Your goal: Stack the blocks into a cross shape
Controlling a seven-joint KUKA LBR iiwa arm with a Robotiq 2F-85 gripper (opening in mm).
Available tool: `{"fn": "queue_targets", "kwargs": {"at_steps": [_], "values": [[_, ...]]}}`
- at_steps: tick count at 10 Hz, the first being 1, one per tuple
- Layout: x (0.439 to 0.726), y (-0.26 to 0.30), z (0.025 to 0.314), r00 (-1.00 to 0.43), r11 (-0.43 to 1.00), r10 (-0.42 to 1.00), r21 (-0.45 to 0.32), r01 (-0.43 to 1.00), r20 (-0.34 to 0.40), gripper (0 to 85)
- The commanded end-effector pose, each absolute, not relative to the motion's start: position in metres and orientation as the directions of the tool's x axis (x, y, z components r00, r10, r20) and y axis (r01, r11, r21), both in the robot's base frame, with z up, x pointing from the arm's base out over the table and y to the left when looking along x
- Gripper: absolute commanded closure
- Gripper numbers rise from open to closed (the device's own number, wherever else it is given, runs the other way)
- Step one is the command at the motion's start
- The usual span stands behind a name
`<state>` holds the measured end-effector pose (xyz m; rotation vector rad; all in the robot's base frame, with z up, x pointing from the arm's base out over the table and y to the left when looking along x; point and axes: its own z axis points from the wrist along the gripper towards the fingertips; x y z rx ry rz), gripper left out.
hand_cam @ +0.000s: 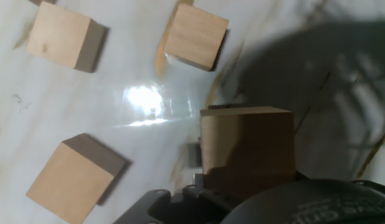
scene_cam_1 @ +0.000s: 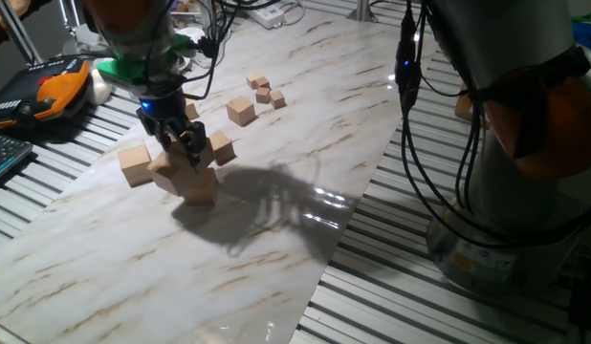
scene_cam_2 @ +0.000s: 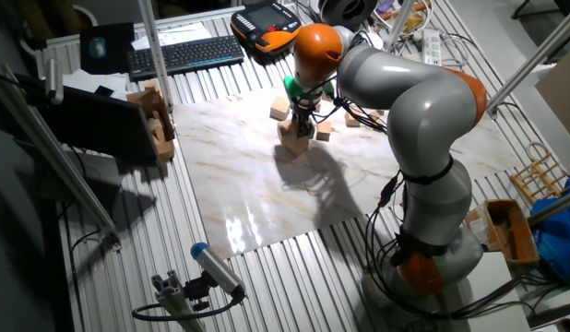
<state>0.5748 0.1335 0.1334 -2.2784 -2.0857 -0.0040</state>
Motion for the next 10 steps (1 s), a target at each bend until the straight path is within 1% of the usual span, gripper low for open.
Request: {"fn": "queue_targets", "kwargs": {"at_steps": [1,2,6,10], "values": [[0.572,0.130,0.132,0.091,-0.090,0.995,-0.031,0.995,0.039,85.0],[0.569,0.126,0.128,0.090,-0.089,0.995,-0.019,0.996,0.041,85.0],[0.565,0.125,0.121,0.119,-0.117,0.991,-0.030,0.993,0.061,85.0],[0.563,0.123,0.123,0.170,-0.169,0.984,-0.025,0.985,0.047,85.0]]}}
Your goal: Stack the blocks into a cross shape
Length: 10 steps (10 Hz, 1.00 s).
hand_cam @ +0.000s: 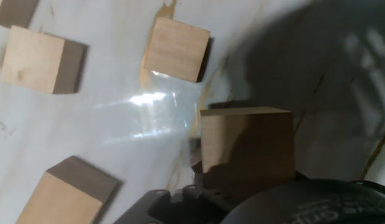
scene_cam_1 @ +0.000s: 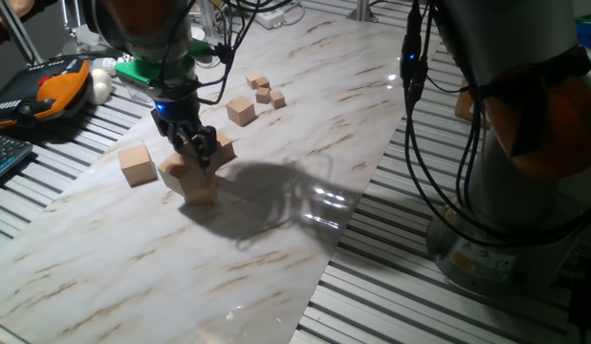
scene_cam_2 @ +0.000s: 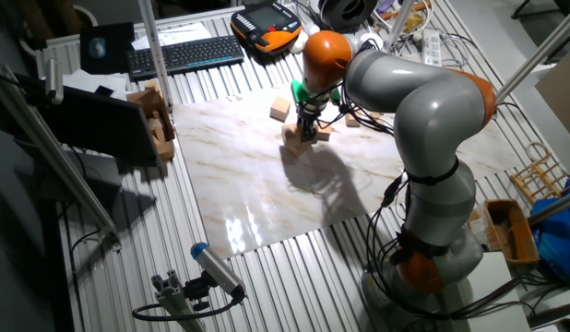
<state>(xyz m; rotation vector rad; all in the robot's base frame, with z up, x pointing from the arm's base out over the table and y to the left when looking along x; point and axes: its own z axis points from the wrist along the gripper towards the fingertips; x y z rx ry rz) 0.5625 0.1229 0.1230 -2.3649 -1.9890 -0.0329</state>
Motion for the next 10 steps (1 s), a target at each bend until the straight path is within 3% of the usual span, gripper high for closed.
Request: {"fn": "queue_targets", "kwargs": {"at_steps": [1,10], "values": [[0.5614,0.1219,0.1253,0.185,-0.184,0.981,-0.027,0.983,0.062,85.0],[0.5615,0.1237,0.1221,0.256,-0.256,0.965,-0.002,0.967,0.058,85.0]]}}
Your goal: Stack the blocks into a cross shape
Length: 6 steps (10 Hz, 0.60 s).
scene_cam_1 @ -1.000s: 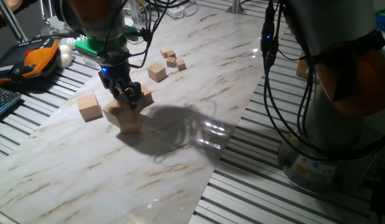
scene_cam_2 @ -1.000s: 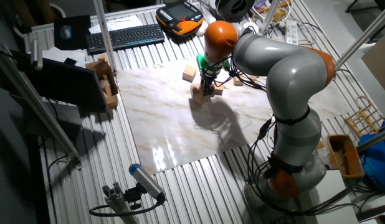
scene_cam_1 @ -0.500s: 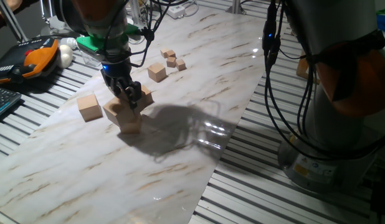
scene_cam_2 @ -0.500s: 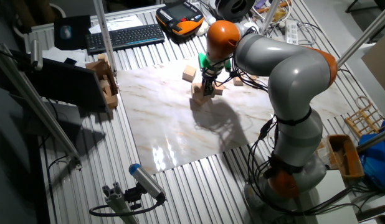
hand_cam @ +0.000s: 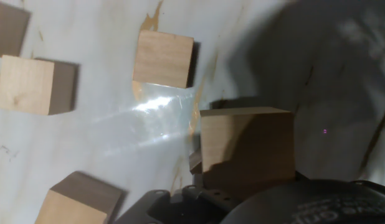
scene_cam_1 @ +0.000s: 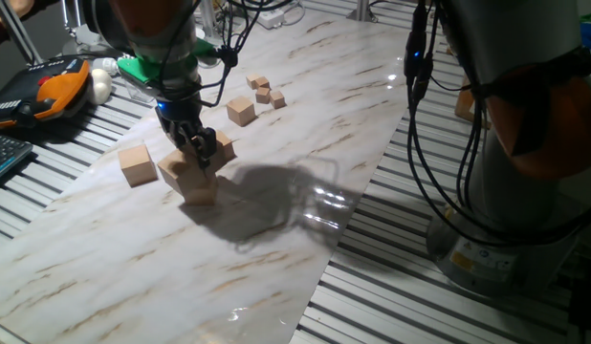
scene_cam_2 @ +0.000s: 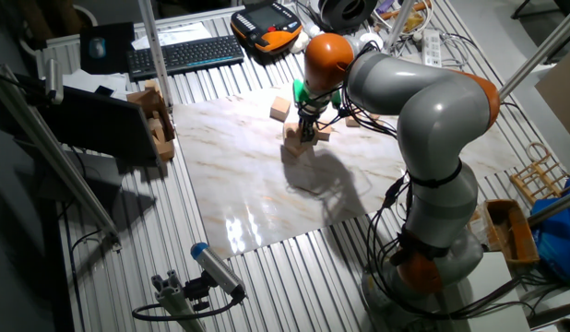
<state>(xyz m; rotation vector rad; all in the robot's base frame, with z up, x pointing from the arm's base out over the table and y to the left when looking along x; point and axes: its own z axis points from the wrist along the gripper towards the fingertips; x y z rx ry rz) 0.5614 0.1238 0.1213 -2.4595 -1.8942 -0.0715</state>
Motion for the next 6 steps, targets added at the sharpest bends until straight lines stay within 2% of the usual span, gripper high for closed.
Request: {"fn": "queue_targets", "kwargs": {"at_steps": [1,6], "values": [[0.5612,0.1236,0.1198,0.256,-0.256,0.965,0.002,0.967,0.059,85.0],[0.5602,0.1230,0.1172,0.275,-0.276,0.958,0.001,0.961,0.082,85.0]]}}
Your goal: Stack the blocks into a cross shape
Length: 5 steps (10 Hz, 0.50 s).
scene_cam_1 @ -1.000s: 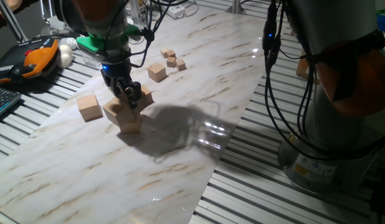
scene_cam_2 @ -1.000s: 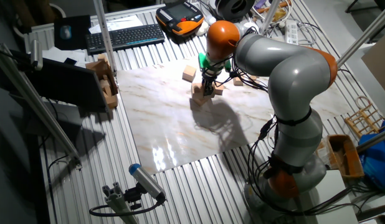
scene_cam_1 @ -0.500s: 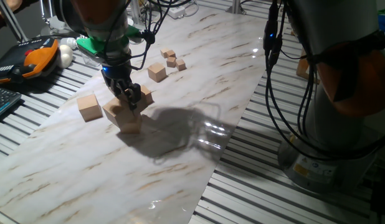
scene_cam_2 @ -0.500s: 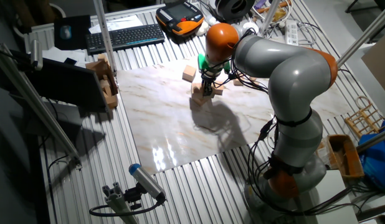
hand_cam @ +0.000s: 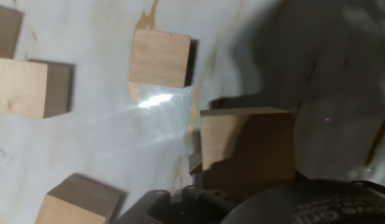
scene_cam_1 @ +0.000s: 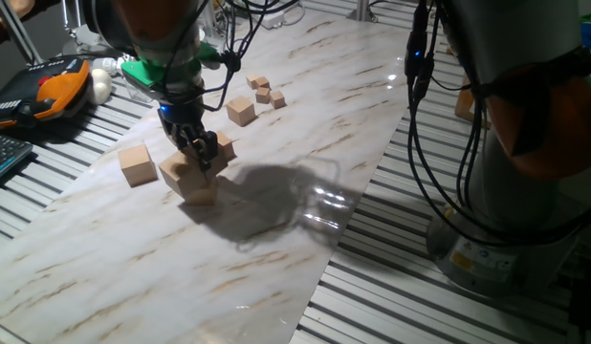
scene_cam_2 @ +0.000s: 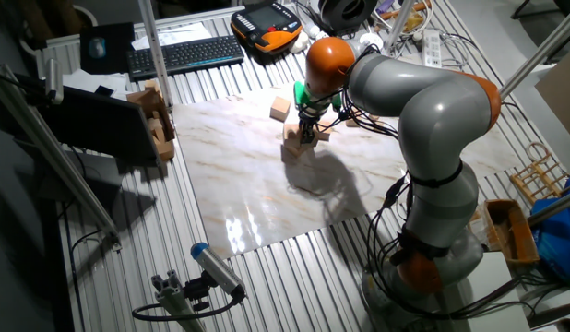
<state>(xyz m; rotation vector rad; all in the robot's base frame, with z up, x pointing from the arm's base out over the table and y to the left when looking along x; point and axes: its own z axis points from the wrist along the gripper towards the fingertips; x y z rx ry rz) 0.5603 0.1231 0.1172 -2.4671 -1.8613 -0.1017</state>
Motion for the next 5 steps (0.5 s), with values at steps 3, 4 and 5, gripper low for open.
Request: {"fn": "queue_targets", "kwargs": {"at_steps": [3,4,5], "values": [[0.5600,0.1234,0.1155,0.257,-0.258,0.964,0.005,0.966,0.071,85.0],[0.5595,0.1229,0.1148,0.257,-0.258,0.964,0.005,0.966,0.070,85.0],[0.5591,0.1228,0.1142,0.262,-0.263,0.963,0.005,0.965,0.070,85.0]]}}
